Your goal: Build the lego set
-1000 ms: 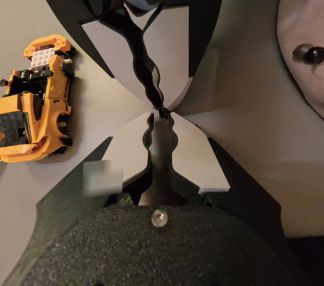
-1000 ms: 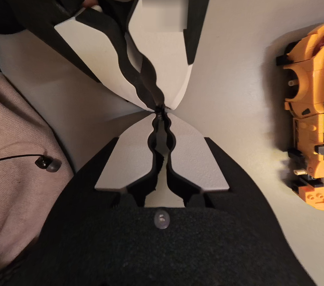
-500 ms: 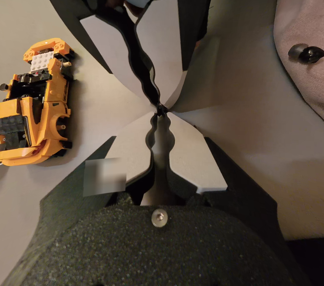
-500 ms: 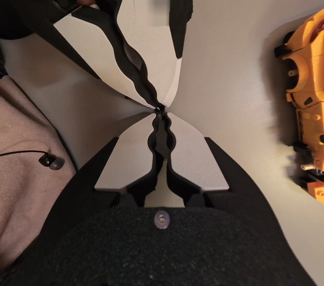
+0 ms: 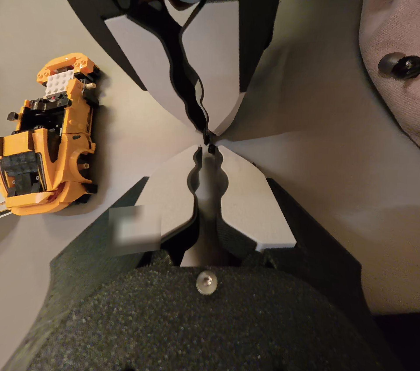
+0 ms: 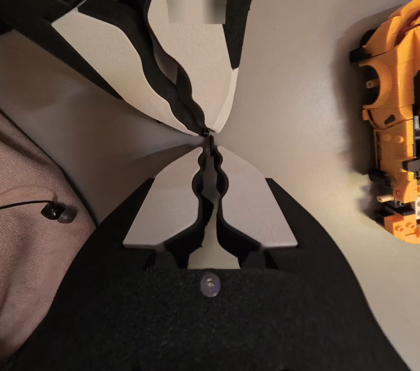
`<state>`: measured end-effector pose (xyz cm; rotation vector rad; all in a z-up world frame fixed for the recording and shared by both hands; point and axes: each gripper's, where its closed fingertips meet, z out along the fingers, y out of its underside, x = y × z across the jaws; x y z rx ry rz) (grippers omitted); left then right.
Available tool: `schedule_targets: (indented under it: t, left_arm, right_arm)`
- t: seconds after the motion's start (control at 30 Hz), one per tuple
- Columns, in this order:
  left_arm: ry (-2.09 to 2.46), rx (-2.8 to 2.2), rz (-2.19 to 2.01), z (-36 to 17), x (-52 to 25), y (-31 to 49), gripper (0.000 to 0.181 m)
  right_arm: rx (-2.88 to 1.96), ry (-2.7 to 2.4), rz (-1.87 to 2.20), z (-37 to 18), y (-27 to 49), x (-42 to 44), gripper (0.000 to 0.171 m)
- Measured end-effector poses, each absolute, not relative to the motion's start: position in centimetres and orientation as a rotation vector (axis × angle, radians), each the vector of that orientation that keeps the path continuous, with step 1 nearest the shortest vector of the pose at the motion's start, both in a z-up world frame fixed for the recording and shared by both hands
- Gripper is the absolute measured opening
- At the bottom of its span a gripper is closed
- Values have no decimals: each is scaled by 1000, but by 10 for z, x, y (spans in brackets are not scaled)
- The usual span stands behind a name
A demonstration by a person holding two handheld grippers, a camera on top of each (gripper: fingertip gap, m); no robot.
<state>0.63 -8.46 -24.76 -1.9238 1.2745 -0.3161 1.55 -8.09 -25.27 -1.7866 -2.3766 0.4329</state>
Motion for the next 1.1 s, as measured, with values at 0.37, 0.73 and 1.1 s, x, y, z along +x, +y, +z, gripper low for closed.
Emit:
schedule_targets:
  t: [0.37, 0.73, 1.1]
  left_arm:
    - [1241, -1946, -317, -247, 4, -83, 14]
    - [1191, -1989, -439, -246, 5, -83, 12]
    - [1264, -1968, -366, -250, 9, -84, 3]
  right_arm:
    - [-1873, -2412, 401, -253, -81, 13, 6]
    - [-1906, -2373, 498, -252, -78, 19, 6]
    - [-2044, -2174, 901, -250, -72, 24, 6]
